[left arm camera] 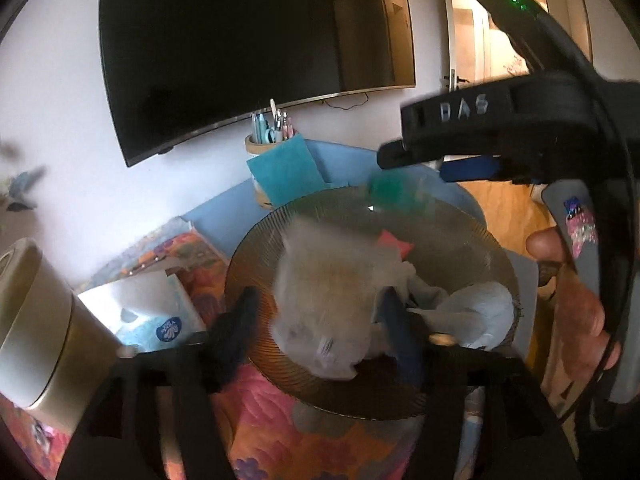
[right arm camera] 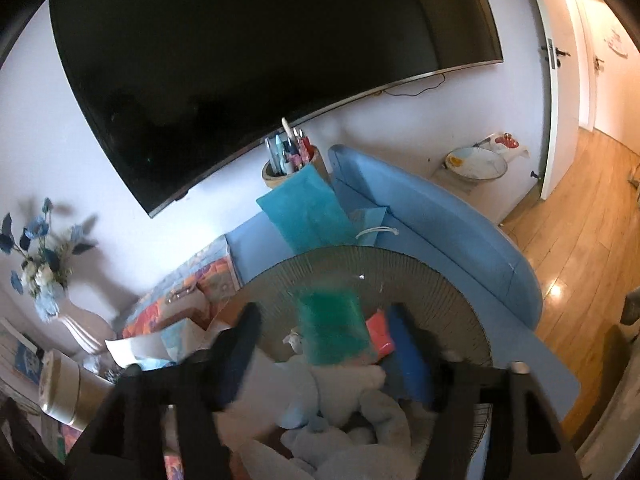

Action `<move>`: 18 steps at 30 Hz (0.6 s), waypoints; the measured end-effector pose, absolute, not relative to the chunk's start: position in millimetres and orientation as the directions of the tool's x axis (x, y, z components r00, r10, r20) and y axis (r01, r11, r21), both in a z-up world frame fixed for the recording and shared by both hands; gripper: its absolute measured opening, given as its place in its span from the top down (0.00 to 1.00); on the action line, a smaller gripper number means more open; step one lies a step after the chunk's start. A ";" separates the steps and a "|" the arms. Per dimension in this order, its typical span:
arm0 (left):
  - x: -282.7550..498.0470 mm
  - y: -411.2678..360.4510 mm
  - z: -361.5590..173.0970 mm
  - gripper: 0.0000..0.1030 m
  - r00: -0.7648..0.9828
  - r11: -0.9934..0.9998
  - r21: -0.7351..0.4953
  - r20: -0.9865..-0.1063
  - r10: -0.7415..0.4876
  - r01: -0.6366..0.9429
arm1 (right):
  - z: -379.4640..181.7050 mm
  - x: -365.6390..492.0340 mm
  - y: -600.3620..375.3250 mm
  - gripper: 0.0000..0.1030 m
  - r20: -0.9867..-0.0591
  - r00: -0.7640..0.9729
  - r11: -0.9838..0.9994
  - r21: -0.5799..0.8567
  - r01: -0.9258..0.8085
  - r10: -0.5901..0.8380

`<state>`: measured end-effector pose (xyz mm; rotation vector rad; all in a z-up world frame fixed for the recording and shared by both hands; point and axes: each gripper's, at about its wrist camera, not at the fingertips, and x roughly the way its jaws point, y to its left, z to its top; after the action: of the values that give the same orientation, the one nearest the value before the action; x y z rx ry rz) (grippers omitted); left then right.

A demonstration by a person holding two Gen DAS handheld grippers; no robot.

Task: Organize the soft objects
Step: 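Move both open tools back over the bed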

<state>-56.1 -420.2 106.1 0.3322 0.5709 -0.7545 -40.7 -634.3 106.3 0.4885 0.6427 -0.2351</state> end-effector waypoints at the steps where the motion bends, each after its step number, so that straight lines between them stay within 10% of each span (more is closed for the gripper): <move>1: -58.3 -421.1 106.0 0.17 0.593 0.686 0.088 -0.589 -0.549 0.722 | 107.4 -43.5 -634.0 0.34 -0.617 0.785 0.865 0.360 0.349 -0.060; 18: -148.7 -318.0 134.2 0.17 0.654 0.693 0.160 -0.529 -0.540 0.702 | 94.1 -131.9 -507.0 0.23 -0.646 0.761 0.962 0.242 0.126 0.063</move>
<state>-148.7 -318.0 134.2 0.3704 0.4712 -0.7232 -131.9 -506.9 94.1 0.2797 0.7081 -0.0348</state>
